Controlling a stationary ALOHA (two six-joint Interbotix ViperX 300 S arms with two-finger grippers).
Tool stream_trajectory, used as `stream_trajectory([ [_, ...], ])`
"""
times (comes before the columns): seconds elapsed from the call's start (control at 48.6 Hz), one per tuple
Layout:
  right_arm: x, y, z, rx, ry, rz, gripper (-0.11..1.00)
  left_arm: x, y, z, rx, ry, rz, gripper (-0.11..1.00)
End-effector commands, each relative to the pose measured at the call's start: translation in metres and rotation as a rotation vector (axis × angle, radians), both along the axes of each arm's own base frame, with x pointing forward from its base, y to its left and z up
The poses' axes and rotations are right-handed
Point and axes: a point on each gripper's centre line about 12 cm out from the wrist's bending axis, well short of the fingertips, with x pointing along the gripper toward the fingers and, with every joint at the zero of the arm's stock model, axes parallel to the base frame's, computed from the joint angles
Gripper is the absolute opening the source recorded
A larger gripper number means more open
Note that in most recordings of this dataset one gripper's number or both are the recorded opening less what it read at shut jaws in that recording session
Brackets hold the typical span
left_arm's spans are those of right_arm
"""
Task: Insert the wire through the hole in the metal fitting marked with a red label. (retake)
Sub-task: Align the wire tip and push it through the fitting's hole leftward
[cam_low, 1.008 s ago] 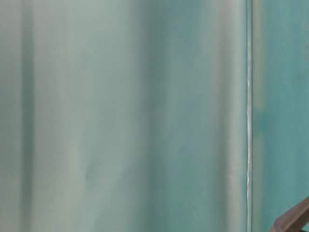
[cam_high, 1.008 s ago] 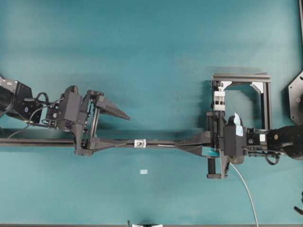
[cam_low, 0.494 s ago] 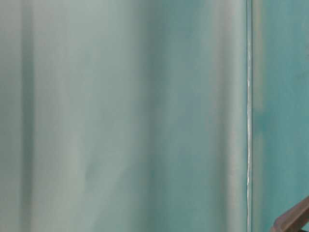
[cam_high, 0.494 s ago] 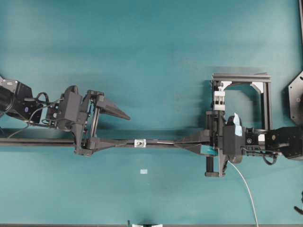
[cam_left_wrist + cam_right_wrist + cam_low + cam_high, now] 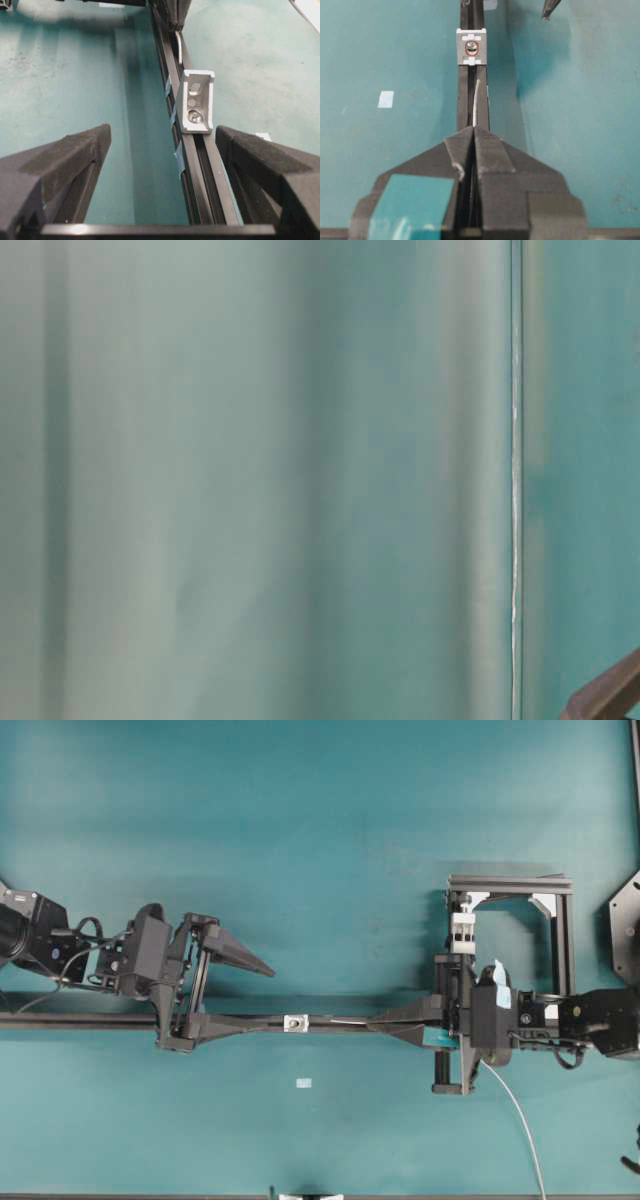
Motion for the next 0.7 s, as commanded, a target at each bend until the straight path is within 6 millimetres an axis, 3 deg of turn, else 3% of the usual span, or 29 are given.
stream_trajectory([
  [0.0,0.0044,0.0044,0.0072,0.010,-0.032,0.004,0.03,0.0025,-0.0025,0.0061,-0.006,-0.027,-0.004,0.53],
  [0.679,0.0130,0.0076,0.0067,-0.018,-0.061,0.003,0.03,0.0035,-0.0066,0.0073,-0.008,-0.033,-0.015,0.53],
])
